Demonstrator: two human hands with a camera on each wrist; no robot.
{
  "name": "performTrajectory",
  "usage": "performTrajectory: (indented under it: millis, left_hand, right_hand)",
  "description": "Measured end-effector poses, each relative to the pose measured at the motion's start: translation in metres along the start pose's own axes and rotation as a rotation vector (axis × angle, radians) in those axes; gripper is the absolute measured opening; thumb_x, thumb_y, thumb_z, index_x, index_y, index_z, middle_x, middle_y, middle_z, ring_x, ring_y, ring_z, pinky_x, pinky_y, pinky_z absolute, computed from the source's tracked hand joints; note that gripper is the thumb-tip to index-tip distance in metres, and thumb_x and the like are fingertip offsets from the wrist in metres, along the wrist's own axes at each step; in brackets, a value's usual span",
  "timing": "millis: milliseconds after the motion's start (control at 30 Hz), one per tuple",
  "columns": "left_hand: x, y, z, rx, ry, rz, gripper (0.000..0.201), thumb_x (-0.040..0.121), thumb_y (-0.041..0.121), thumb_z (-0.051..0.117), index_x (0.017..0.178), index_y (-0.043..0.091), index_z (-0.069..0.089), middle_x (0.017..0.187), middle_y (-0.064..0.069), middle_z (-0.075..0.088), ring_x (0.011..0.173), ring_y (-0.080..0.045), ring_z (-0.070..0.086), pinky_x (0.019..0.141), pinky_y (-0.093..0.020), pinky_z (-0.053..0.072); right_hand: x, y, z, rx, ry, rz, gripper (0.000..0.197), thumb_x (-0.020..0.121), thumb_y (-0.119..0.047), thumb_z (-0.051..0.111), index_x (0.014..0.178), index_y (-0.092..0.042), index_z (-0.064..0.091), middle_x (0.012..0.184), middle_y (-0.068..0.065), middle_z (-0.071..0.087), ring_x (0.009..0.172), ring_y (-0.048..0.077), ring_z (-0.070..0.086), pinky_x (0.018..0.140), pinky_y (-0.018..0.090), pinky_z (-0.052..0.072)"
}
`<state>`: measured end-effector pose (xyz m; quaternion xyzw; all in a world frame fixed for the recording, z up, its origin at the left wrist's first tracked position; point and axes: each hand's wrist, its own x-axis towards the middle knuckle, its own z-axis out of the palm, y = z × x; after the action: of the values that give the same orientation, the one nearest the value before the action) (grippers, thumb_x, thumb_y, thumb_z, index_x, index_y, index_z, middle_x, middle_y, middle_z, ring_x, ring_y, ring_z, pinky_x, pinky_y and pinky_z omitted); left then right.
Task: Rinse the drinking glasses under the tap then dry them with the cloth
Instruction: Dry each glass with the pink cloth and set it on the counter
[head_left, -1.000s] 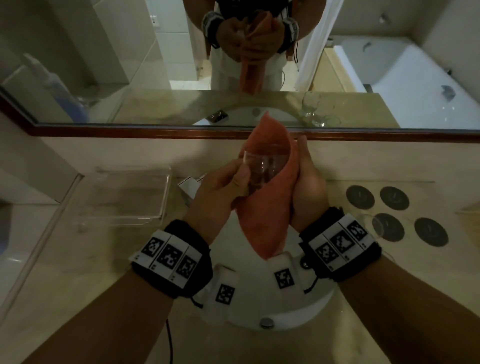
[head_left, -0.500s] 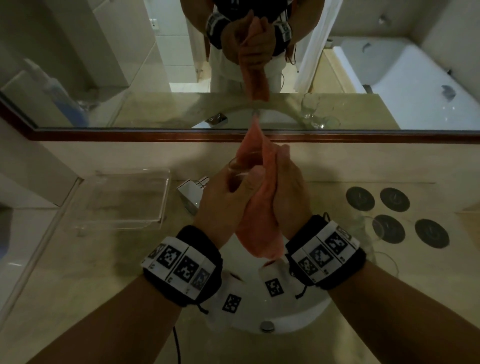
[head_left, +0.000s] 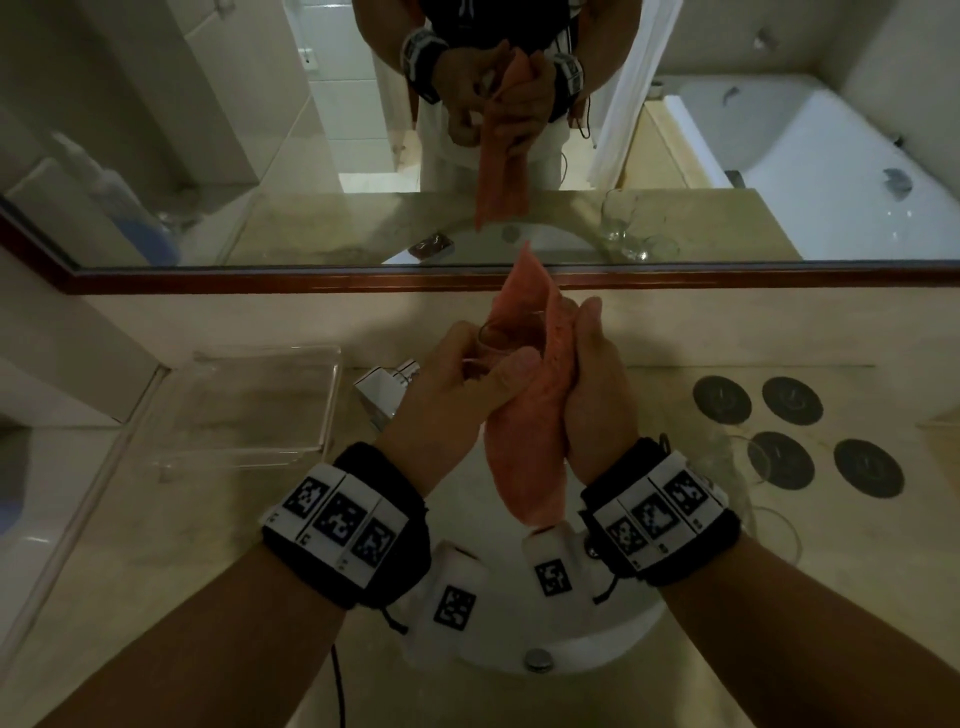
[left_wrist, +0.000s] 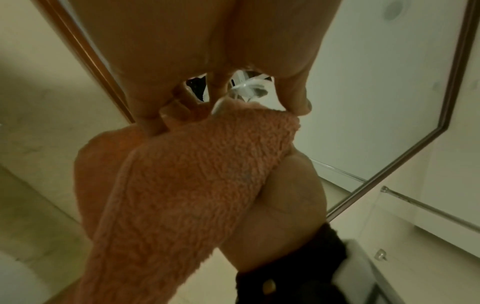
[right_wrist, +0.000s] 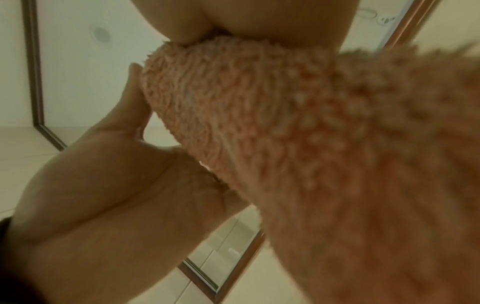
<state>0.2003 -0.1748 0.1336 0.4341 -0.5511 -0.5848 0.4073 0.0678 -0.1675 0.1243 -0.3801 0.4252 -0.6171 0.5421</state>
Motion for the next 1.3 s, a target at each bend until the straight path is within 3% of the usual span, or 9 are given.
performTrajectory:
  millis: [200,400,500,600,767,933,1067,1200,1300]
  left_hand:
    - [0.002,0.000,-0.009,-0.047,-0.074,0.010,0.046,0.086,0.038,0.066,0.120,0.007,0.067,0.118,-0.019,0.071,0.112,-0.033,0.067,0.098,-0.044,0.055]
    - [0.004,0.001,-0.010,-0.105,-0.029,-0.017,0.046,0.089,0.034,0.066,0.116,-0.002,0.057,0.097,-0.003,0.076,0.089,-0.017,0.072,0.081,-0.032,0.056]
    - [0.003,0.000,-0.005,-0.101,-0.012,-0.002,0.033,0.091,0.041,0.061,0.100,0.009,0.064,0.104,-0.011,0.071,0.097,-0.025,0.068,0.088,-0.038,0.053]
    - [0.000,0.006,0.005,-0.037,0.018,0.044,0.036,0.096,0.046,0.053,0.098,0.012,0.065,0.096,-0.006,0.069,0.087,-0.011,0.064,0.079,-0.032,0.052]
    - [-0.003,0.013,0.006,0.015,-0.046,0.096,0.046,0.077,0.051,0.066,0.110,0.019,0.071,0.107,-0.010,0.073,0.102,-0.026,0.070,0.095,-0.046,0.056]
    - [-0.004,0.004,-0.006,-0.023,-0.055,0.029,0.038,0.068,0.053,0.073,0.093,0.025,0.074,0.098,-0.008,0.074,0.095,-0.027,0.071,0.091,-0.049,0.057]
    - [-0.005,0.005,-0.006,-0.130,-0.018,-0.020,0.072,0.058,0.064,0.081,0.103,0.010,0.063,0.082,0.005,0.074,0.078,-0.010,0.071,0.068,-0.025,0.056]
    - [-0.003,0.004,-0.004,-0.161,0.031,-0.026,0.082,0.053,0.078,0.076,0.095,0.009,0.066,0.092,-0.008,0.071,0.087,-0.023,0.066,0.080,-0.039,0.052]
    - [-0.006,0.009,0.002,-0.089,0.058,-0.026,0.079,0.074,0.078,0.060,0.111,0.008,0.066,0.107,-0.010,0.073,0.100,-0.028,0.069,0.094,-0.047,0.054]
  right_hand:
    - [0.003,-0.005,-0.003,0.035,0.047,0.067,0.066,0.101,-0.055,0.025,0.108,-0.009,0.071,0.107,0.024,0.072,0.103,0.039,0.069,0.093,0.051,0.055]
    - [0.010,0.000,-0.003,0.234,0.061,0.194,0.104,0.062,-0.078,0.071,0.126,0.003,0.061,0.129,0.037,0.056,0.122,0.052,0.054,0.108,0.063,0.040]
    - [0.006,-0.002,0.001,0.223,0.158,0.186,0.096,0.068,-0.074,0.069,0.127,0.001,0.061,0.131,0.035,0.056,0.123,0.051,0.054,0.108,0.063,0.040]
    - [0.004,-0.002,0.002,0.076,0.317,0.125,0.069,0.080,-0.068,0.060,0.123,-0.015,0.065,0.125,0.016,0.067,0.117,0.035,0.064,0.104,0.057,0.047]
    - [-0.007,-0.012,0.015,-0.160,0.254,0.053,0.060,0.096,-0.062,0.032,0.080,-0.025,0.077,0.084,0.006,0.077,0.091,0.026,0.074,0.095,0.052,0.053]
    - [-0.006,-0.009,0.016,-0.241,0.205,0.044,0.053,0.083,-0.053,0.047,0.120,-0.018,0.065,0.101,0.002,0.071,0.108,0.034,0.067,0.098,0.054,0.051]
    - [-0.007,-0.012,0.014,-0.102,0.220,0.131,0.059,0.094,-0.063,0.040,0.082,-0.019,0.077,0.099,0.018,0.074,0.102,0.040,0.069,0.100,0.056,0.050]
    - [-0.008,-0.016,0.016,-0.188,0.253,0.121,0.066,0.097,-0.062,0.036,0.059,-0.027,0.075,0.078,0.006,0.076,0.087,0.028,0.073,0.096,0.050,0.054]
    - [-0.006,-0.020,0.017,-0.238,0.312,0.093,0.068,0.103,-0.053,0.031,0.056,-0.026,0.072,0.066,-0.005,0.073,0.075,0.016,0.071,0.090,0.044,0.056]
